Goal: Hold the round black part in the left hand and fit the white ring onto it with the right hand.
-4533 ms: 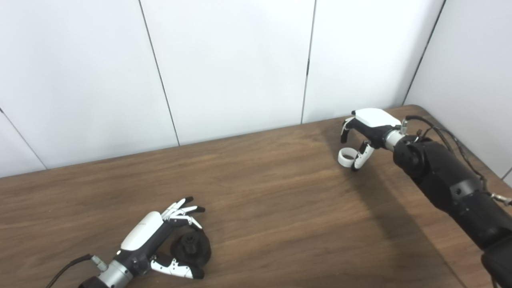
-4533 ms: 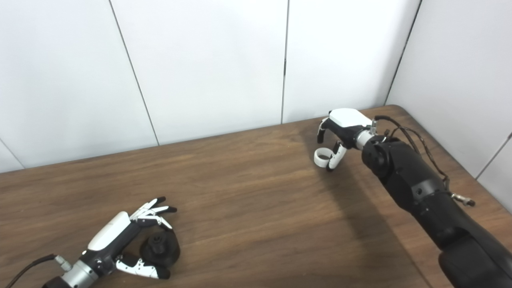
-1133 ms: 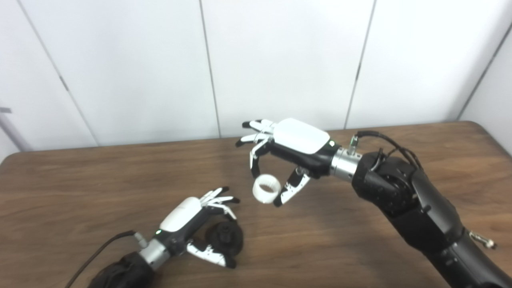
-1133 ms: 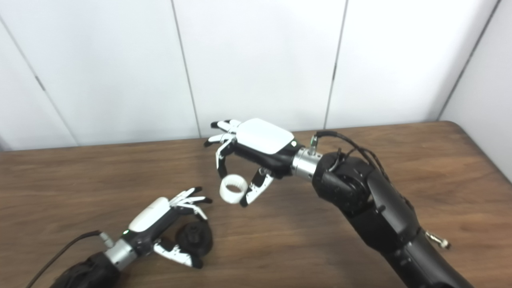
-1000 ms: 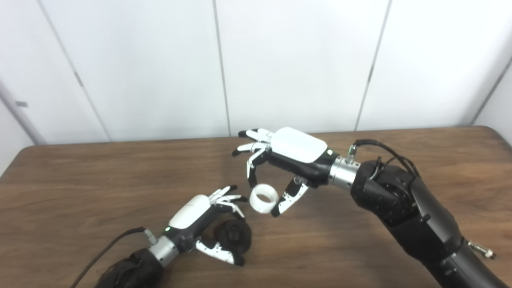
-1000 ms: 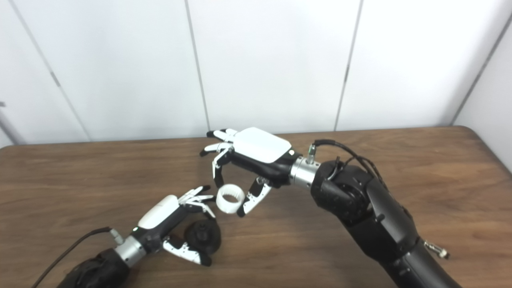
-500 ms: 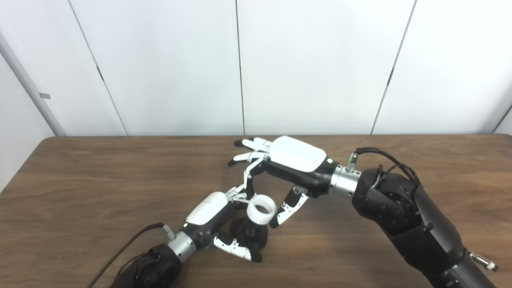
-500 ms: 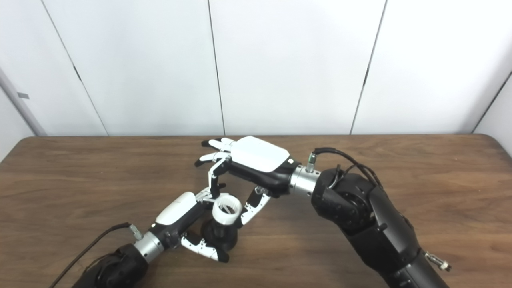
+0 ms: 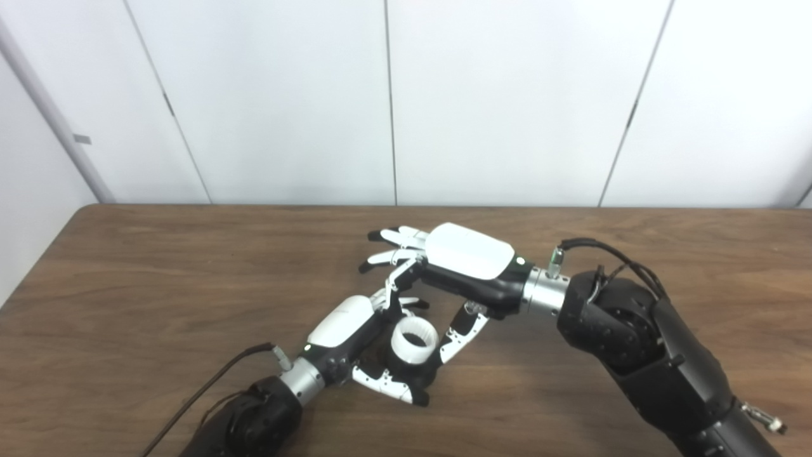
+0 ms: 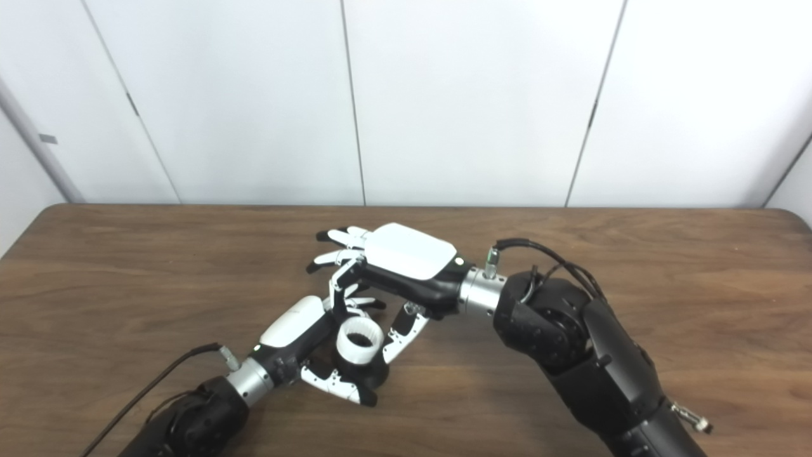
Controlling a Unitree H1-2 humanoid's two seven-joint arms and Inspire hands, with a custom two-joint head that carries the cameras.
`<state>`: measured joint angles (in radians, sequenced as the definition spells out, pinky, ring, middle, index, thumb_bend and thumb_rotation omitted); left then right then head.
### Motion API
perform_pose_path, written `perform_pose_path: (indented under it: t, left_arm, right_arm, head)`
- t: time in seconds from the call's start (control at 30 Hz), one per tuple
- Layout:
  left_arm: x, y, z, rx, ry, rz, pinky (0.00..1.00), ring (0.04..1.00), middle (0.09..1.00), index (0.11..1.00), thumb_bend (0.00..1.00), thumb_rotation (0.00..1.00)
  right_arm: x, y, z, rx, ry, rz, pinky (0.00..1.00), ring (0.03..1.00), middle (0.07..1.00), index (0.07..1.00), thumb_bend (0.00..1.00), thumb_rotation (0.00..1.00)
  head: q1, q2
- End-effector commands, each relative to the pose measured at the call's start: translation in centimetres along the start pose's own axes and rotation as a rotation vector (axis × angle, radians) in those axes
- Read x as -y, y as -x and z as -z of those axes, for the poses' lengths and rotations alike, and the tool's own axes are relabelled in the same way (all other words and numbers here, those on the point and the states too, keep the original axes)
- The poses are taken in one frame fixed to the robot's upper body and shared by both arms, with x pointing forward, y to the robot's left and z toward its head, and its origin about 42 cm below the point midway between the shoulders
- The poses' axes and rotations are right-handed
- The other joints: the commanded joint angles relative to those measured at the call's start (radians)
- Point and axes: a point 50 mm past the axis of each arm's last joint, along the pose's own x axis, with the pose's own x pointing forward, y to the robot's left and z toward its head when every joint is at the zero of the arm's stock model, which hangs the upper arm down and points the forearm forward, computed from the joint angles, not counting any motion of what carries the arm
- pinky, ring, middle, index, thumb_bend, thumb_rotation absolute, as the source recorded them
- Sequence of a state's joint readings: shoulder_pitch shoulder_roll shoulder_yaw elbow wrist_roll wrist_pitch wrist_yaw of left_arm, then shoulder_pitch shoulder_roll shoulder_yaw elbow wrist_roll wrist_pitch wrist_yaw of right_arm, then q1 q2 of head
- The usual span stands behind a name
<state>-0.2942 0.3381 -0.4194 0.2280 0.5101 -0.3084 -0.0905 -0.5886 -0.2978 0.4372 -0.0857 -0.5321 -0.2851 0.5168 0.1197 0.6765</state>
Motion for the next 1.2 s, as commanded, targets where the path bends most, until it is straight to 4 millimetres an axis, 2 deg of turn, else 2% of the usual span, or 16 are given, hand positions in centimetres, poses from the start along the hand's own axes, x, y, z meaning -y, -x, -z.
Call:
perform_pose_path:
  t: [0.0, 0.67, 1.17]
  left_arm:
    - [2.0, 0.3, -0.3, -0.017, -0.023, 0.127, 1.00, 1.000, 0.864, 0.478, 0.53, 0.06]
    - [1.5, 0.6, -1.6, 0.014, -0.031, 0.114, 1.00, 1.000, 0.889, 0.478, 0.53, 0.06]
    - [1.0, 0.6, -2.0, 0.009, -0.029, 0.108, 1.00, 1.000, 0.877, 0.478, 0.53, 0.06]
  right_arm:
    - [1.5, -0.6, -0.2, 0.040, 0.036, 0.054, 1.00, 1.000, 0.870, 0.478, 0.53, 0.14]
    - [-0.1, -0.8, 1.8, -0.010, 0.021, 0.020, 1.00, 1.000, 0.867, 0.478, 0.53, 0.14]
    - [-1.2, -0.8, 1.7, -0.017, -0.008, 0.026, 1.00, 1.000, 0.864, 0.478, 0.53, 0.14]
  head:
    - [0.001, 0.000]
    - [0.013, 0.020]
    - [0.021, 0.034]
